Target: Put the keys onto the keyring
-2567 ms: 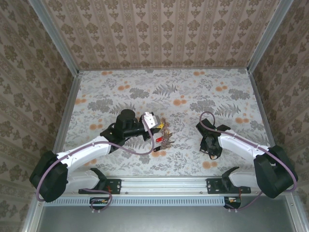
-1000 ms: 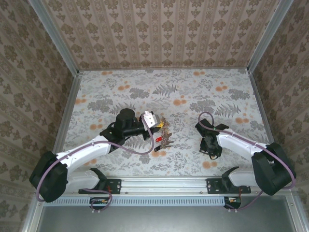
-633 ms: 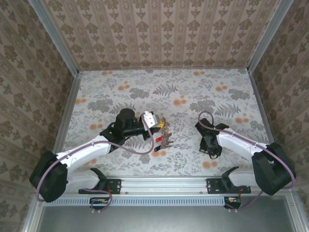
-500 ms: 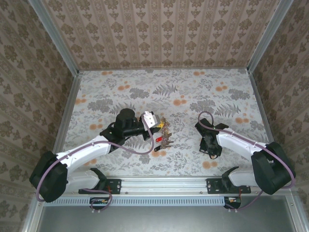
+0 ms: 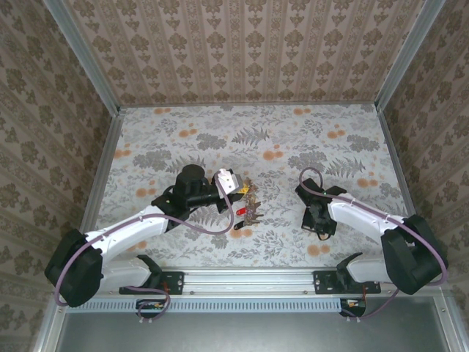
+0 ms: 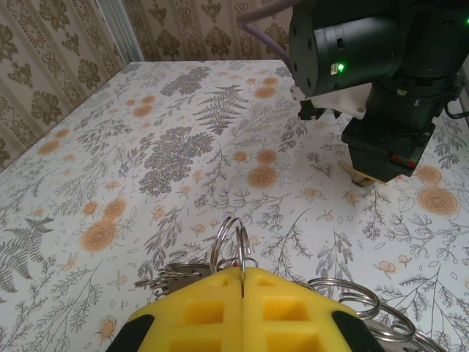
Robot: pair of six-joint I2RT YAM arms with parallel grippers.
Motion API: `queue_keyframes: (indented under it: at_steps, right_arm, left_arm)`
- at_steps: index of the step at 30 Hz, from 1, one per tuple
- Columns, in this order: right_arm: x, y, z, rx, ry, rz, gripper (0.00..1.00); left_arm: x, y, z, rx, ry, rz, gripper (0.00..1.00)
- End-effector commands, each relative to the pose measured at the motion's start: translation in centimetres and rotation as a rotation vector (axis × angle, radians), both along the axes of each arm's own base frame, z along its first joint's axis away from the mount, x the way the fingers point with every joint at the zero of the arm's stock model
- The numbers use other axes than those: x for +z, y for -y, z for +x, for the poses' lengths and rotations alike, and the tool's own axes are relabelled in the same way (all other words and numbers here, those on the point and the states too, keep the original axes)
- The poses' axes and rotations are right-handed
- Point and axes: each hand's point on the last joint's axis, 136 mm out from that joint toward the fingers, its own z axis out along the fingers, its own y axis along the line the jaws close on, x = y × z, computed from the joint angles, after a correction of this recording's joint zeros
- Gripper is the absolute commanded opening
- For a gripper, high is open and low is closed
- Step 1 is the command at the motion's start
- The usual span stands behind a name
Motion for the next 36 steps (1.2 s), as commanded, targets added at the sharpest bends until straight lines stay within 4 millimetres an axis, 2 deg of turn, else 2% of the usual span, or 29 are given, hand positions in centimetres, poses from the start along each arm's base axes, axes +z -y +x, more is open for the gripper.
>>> queue_keyframes:
  at_steps: [1, 5, 8, 12, 15, 19, 24, 36]
  right_arm:
    - [2.5, -0.9, 1.6, 0.101, 0.108, 0.022, 0.04]
    - [6.0, -4.2, 4.1, 0.249, 0.343, 0.195, 0.01]
    - [9.4, -6.8, 5.4, 0.387, 0.542, 0.326, 0.00]
    - [13.2, -8.9, 5.7, 0.600, 0.765, 0.393, 0.00]
    - [14.9, -10.2, 5.3, 0.775, 0.893, 0.405, 0.00]
    - [16.4, -12.0, 4.1, 1.003, 1.027, 0.419, 0.00]
    - [17.5, -13.0, 3.5, 1.161, 1.128, 0.395, 0.00]
    - [20.7, -15.3, 3.0, 1.391, 1.321, 0.359, 0.00]
  left_arm:
    - [3.2, 0.5, 0.3, -0.016, 0.047, -0.075, 0.00]
    - [3.2, 0.5, 0.4, -0.015, 0.043, -0.079, 0.00]
    - [3.2, 0.5, 0.3, -0.018, 0.038, -0.087, 0.00]
    - [3.3, 0.6, 0.3, -0.021, 0.029, -0.092, 0.00]
    - [3.4, 0.7, 0.0, -0.036, 0.023, -0.102, 0.00]
    - [3.6, 1.0, -0.4, -0.065, 0.004, -0.116, 0.00]
    - [3.6, 1.2, -0.8, -0.088, -0.026, -0.120, 0.00]
    - [3.7, 1.3, -0.9, -0.086, -0.081, -0.115, 0.00]
